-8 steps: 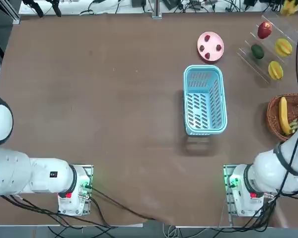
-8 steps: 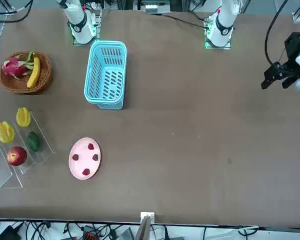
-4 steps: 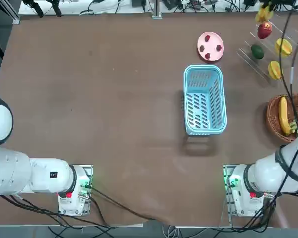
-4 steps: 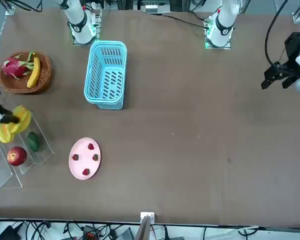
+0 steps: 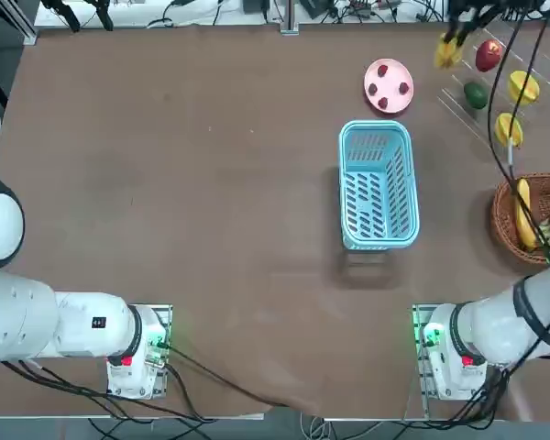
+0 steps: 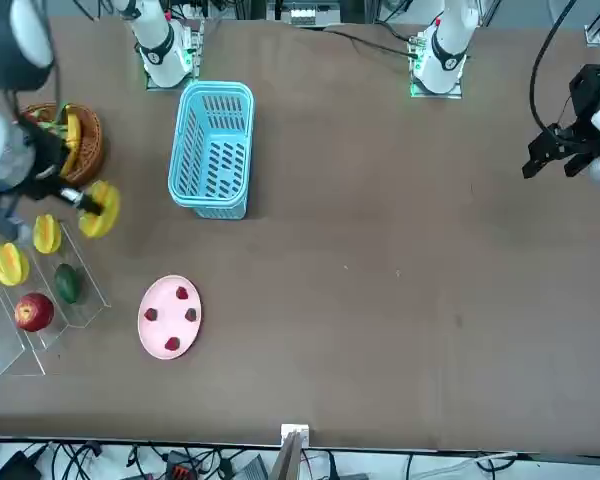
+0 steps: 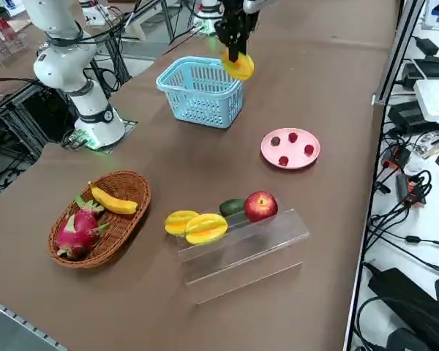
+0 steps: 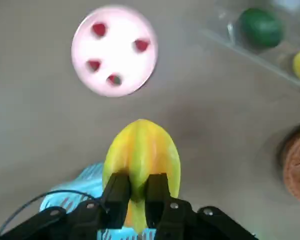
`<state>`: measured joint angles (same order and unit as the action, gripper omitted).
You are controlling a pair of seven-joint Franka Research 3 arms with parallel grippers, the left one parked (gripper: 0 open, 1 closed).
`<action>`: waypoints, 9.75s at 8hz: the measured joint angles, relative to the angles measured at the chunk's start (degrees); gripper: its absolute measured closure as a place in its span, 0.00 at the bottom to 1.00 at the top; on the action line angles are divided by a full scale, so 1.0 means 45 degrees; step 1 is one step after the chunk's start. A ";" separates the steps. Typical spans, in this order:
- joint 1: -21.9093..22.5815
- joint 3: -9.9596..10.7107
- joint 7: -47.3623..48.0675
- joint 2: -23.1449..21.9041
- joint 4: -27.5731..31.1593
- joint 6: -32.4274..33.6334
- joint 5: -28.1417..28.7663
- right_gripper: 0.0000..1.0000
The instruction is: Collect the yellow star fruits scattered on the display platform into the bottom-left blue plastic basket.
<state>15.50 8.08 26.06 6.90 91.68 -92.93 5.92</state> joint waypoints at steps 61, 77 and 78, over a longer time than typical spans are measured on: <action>-0.6698 0.1645 -2.0993 0.6132 -0.3542 -0.3155 0.0891 0.78; 0.4380 0.1254 0.0953 -0.1271 0.3313 -0.0108 -0.0070 0.78; 0.4994 0.1248 0.1872 -0.1403 0.4095 -0.0789 -0.0074 0.80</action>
<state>37.97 13.70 34.48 0.58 110.11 -96.48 5.59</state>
